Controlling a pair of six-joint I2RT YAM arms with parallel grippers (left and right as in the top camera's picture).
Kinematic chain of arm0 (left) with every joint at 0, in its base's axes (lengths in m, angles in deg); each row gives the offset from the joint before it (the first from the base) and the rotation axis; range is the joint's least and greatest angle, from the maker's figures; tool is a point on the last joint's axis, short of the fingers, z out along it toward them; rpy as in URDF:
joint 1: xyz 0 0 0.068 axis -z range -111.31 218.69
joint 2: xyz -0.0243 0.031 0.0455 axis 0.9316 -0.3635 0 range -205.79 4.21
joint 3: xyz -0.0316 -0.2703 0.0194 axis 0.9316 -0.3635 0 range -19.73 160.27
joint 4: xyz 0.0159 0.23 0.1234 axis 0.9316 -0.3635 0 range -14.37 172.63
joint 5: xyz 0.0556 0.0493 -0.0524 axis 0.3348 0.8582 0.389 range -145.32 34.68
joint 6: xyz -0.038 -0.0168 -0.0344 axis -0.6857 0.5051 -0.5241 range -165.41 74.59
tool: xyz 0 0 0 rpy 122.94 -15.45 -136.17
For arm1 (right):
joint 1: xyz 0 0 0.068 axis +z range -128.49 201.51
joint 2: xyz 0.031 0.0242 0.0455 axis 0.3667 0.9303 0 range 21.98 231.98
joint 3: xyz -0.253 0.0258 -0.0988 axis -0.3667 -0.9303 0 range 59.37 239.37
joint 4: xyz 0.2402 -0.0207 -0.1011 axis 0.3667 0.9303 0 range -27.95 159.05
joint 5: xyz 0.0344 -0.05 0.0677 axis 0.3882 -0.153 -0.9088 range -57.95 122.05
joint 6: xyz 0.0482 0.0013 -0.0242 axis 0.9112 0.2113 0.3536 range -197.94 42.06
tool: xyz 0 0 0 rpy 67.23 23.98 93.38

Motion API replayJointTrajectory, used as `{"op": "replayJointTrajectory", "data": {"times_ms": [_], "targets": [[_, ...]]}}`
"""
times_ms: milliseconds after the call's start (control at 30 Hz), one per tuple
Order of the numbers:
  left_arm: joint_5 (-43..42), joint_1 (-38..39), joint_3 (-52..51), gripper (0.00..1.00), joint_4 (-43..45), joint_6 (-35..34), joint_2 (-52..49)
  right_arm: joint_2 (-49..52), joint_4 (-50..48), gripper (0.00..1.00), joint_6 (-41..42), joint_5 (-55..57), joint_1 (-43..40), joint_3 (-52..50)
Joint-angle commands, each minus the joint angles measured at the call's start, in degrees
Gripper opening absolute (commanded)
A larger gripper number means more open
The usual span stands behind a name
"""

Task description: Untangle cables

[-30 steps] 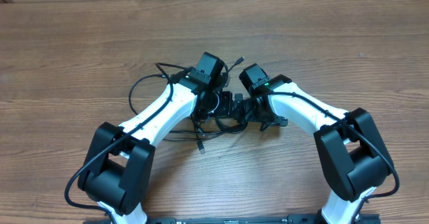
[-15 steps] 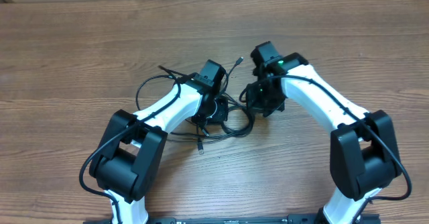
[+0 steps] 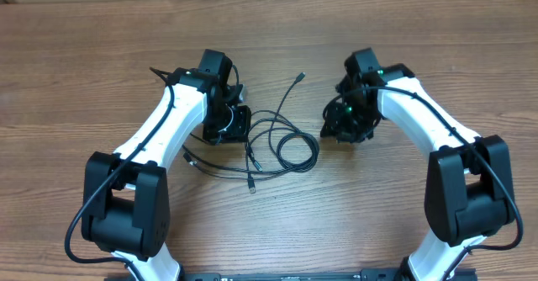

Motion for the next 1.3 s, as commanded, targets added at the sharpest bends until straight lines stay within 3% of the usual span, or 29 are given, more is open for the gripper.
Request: {"op": "replayJointTrajectory", "data": {"times_ms": [0, 100, 200, 267, 367, 500, 633, 800, 900, 967, 1133, 1267], "targets": [[-1.9, 1.3, -1.1, 0.07, 0.3, 2.4, -1.3, -1.3, -3.3, 0.4, 1.3, -5.2, 0.9, -6.6], [-1.7, 2.2, -1.7, 0.07, 1.4, 2.6, -2.5, -1.3, -10.0, 0.33, 6.8, -8.4, 2.1, -13.1], [4.0, 2.2, -1.7, 0.04, 1.2, 2.5, -2.8, -1.3, -19.6, 0.2, 12.0, -15.8, 4.5, -20.1], [11.7, 0.7, -1.7, 0.04, 0.4, -0.5, -2.8, -1.3, -25.7, 0.2, 14.6, -20.6, 7.6, -23.8], [15.0, -2.2, -1.7, 0.05, -0.4, -1.7, -2.8, -1.3, -27.7, 0.2, 15.3, -21.1, 11.9, -24.5], [10.3, -8.5, -1.7, 0.04, -1.2, 2.5, -2.8, -1.3, -30.5, 0.2, 15.2, -23.2, 18.3, -22.9], [0.3, -12.8, -1.7, 0.04, -3.1, 9.2, -2.8, -2.6, -22.1, 0.2, 10.9, -22.3, 18.8, -16.3], [-5.4, -12.0, -1.7, 0.04, -3.6, 10.3, -2.8, -6.0, -4.3, 0.31, 7.5, -9.6, 11.8, -6.0], [-5.6, -7.8, -1.7, 0.05, -2.1, 6.7, -2.8, -6.3, -1.3, 0.51, 7.4, -5.2, 5.9, -4.5], [-5.7, -5.0, -1.7, 0.12, 0.2, 2.4, -2.8, -6.3, -1.1, 0.58, 7.3, -3.2, 2.4, -5.0], [-9.8, 0.5, -1.7, 0.13, 6.7, -3.5, -2.8, -6.3, -1.6, 0.62, 7.3, -2.4, -6.6, -6.1], [-2.0, 6.4, -1.7, 0.18, 9.9, -13.0, -3.1, -6.3, -0.9, 0.62, 7.2, -2.4, -9.9, -6.6]]}}
